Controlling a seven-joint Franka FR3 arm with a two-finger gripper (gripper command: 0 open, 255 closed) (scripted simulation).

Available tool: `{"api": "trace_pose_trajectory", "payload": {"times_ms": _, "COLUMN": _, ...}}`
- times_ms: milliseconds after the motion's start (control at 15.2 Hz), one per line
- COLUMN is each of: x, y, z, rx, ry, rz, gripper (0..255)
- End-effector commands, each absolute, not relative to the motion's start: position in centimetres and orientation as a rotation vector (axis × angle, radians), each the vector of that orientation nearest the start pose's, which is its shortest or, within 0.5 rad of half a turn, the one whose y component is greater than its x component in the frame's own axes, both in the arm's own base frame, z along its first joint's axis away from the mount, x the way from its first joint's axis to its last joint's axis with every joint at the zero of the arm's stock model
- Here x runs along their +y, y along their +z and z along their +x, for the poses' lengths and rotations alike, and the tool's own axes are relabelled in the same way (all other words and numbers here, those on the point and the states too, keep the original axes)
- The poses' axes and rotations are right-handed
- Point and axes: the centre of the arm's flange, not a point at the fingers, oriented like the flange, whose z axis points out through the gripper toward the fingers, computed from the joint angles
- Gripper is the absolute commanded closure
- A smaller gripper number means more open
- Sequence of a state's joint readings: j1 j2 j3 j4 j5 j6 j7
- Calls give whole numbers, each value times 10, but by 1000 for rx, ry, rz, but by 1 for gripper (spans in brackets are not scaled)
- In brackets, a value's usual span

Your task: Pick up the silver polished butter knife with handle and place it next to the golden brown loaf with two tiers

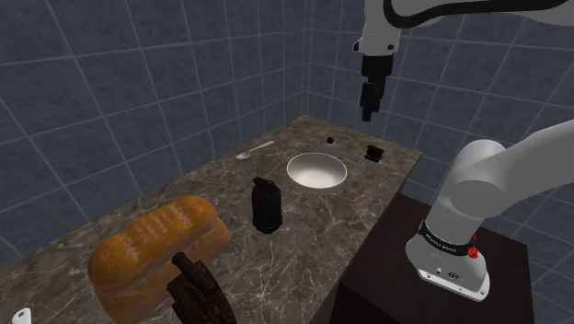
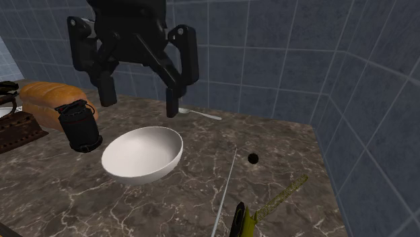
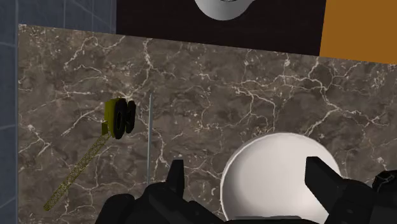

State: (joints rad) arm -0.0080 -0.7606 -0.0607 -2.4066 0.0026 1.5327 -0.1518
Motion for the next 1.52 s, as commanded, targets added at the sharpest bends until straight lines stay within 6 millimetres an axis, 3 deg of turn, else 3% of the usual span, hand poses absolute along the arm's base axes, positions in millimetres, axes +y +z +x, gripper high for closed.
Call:
{"api": "trace_pose_trajectory", "payload": {"times_ms": 0, "x": -25, "y": 555, "z": 306, "rx": -157, "ry": 168, "rz": -3077, "gripper": 0}}
{"api": "trace_pose_trajectory", "payload": {"times_ms": 1056, "x": -127, "y": 389, "z": 365, "rx": 15, "ry": 83, "rz": -3137, "gripper": 0}}
{"api": "trace_pose_trajectory", "payload": {"times_ms": 1452, "x": -128, "y": 362, "z": 365, "rx": 16, "ry": 82, "rz": -3137, "gripper": 0}}
